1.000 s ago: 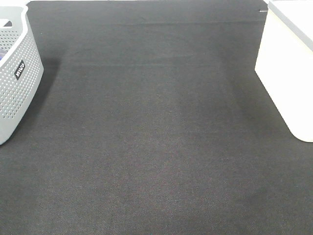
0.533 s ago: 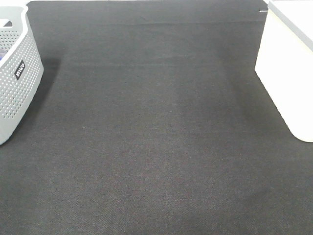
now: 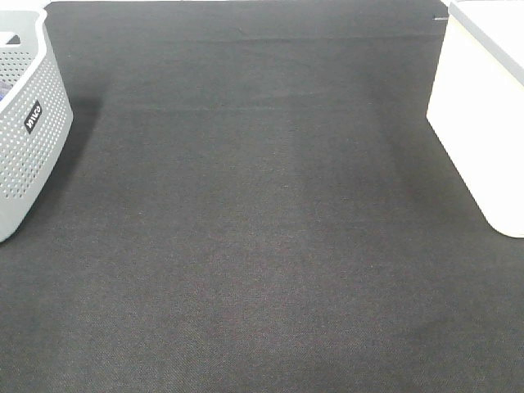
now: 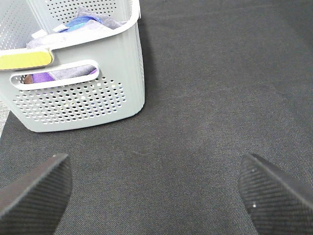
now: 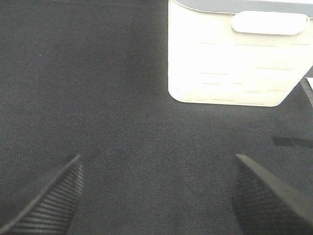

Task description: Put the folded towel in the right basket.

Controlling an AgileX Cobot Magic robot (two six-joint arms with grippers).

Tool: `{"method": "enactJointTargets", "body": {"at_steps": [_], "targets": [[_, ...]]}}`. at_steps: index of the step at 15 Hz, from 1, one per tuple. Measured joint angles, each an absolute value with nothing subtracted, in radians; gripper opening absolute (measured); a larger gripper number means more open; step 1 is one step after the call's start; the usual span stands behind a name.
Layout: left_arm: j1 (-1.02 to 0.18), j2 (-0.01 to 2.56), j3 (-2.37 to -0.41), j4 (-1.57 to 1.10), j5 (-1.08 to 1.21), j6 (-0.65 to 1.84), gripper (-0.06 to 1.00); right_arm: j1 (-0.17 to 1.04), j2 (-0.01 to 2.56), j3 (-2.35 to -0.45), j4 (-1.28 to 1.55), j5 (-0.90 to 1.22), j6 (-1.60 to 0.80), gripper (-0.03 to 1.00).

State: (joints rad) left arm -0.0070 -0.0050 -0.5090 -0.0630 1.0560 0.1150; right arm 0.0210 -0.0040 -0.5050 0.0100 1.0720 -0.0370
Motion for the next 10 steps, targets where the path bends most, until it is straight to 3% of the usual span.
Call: {"method": "enactJointTargets", "body": {"at_steps": [10], "targets": [[-0.007, -0.005, -0.509, -0.063, 1.056, 0.115, 0.87, 0.021, -0.004, -0.505, 0.01, 1.072, -0.037, 0.77]]}}
